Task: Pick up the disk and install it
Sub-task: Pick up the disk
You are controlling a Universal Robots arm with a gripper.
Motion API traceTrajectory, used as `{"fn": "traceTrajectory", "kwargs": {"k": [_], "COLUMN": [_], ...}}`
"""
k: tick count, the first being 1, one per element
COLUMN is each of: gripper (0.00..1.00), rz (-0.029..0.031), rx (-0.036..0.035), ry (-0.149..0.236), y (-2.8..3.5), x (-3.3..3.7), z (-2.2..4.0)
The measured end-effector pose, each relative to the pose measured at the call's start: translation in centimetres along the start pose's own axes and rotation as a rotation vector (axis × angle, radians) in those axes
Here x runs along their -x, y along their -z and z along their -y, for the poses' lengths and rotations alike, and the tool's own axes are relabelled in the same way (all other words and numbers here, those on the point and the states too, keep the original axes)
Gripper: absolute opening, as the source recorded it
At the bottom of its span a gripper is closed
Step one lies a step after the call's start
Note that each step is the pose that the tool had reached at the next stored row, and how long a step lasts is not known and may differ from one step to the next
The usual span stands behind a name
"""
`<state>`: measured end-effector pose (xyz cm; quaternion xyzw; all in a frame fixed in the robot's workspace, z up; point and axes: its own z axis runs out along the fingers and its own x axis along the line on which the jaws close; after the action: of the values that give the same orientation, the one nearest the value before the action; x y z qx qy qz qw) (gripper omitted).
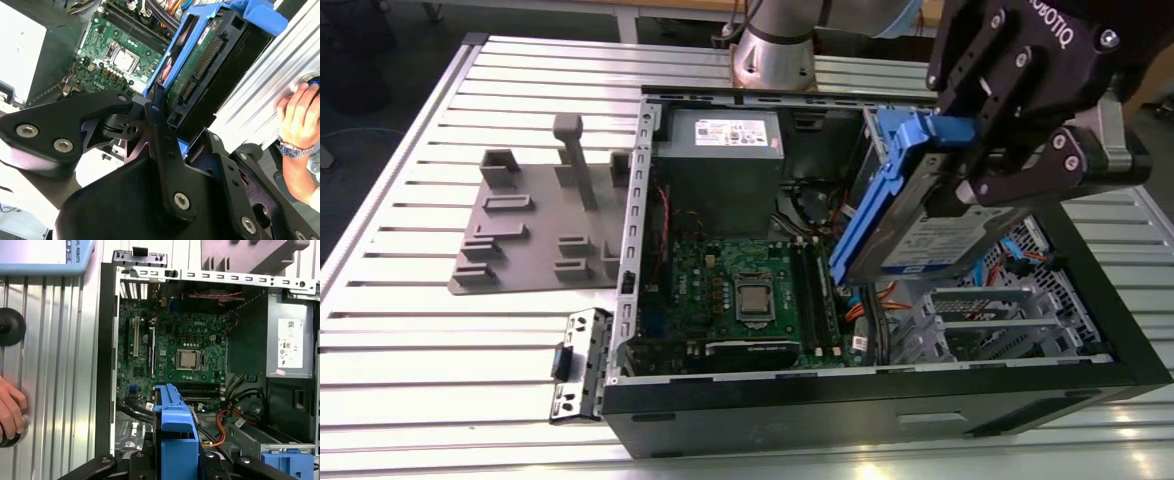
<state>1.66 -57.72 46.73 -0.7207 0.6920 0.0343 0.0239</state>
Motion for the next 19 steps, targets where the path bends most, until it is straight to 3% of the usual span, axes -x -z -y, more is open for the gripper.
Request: {"fn": "traceTrajectory", "kwargs": {"k": [19], "gripper": [0.36], "rz": [0.0001], "rx": [0.0005], "ry": [0.000], "y": [-0.21], "x": [-1.34], "z": [1.22]}}
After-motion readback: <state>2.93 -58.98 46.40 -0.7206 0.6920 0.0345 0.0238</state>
